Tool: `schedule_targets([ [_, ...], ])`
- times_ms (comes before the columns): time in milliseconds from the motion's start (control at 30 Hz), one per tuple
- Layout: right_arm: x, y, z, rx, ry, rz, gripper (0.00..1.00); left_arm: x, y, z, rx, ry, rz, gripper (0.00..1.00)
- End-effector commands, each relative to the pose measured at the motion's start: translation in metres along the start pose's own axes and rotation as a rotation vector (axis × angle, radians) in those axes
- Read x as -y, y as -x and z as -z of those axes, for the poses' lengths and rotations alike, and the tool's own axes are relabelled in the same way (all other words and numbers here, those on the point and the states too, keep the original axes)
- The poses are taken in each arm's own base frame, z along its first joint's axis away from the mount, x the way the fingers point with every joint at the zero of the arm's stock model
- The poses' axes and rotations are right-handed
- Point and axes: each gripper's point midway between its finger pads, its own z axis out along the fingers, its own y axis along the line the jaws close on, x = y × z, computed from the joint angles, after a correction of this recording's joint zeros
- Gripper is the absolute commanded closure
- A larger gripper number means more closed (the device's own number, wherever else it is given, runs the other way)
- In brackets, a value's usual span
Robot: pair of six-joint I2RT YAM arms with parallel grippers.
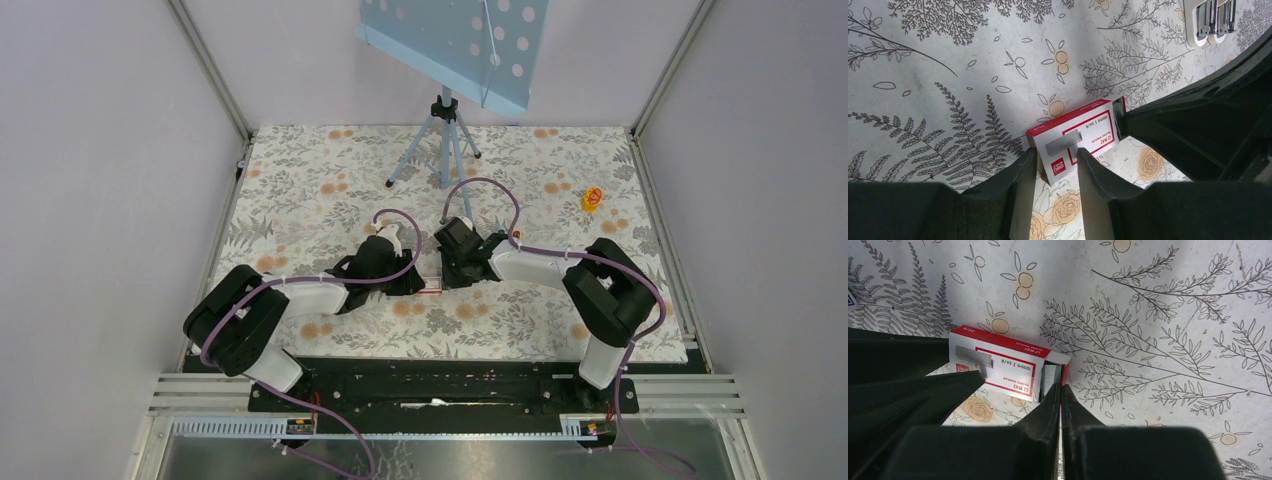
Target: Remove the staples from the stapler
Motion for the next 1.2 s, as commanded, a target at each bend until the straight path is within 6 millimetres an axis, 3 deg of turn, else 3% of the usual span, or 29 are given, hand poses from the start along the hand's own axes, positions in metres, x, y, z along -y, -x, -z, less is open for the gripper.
schedule_targets([
  [0,-0.025,0.011,0.005,0.035,0.078,0.02,0.95,0.007,0.006,0.0,0.014,-0.028,0.001,0.61],
  [100,-0.02,0.012,0.011,0.053,0.06,0.021,0.86,0.008,0.009,0.002,0.021,-0.024,0.016,0.6],
  [433,-0.004,0.021,0.04,0.129,0.007,0.032,0.75,0.024,0.033,0.015,0.071,-0.035,0.02,0.51],
  [700,0.016,0.018,0.037,0.126,-0.087,0.045,0.73,0.021,0.043,0.031,0.112,0.009,0.019,0.43],
  [967,0.024,0.01,0.027,0.078,-0.142,0.045,0.74,-0.007,0.032,0.042,0.106,0.139,0.004,0.52],
  [1167,0.021,0.004,0.02,0.043,-0.13,0.047,0.78,-0.022,0.015,0.038,0.059,0.188,0.005,0.61],
])
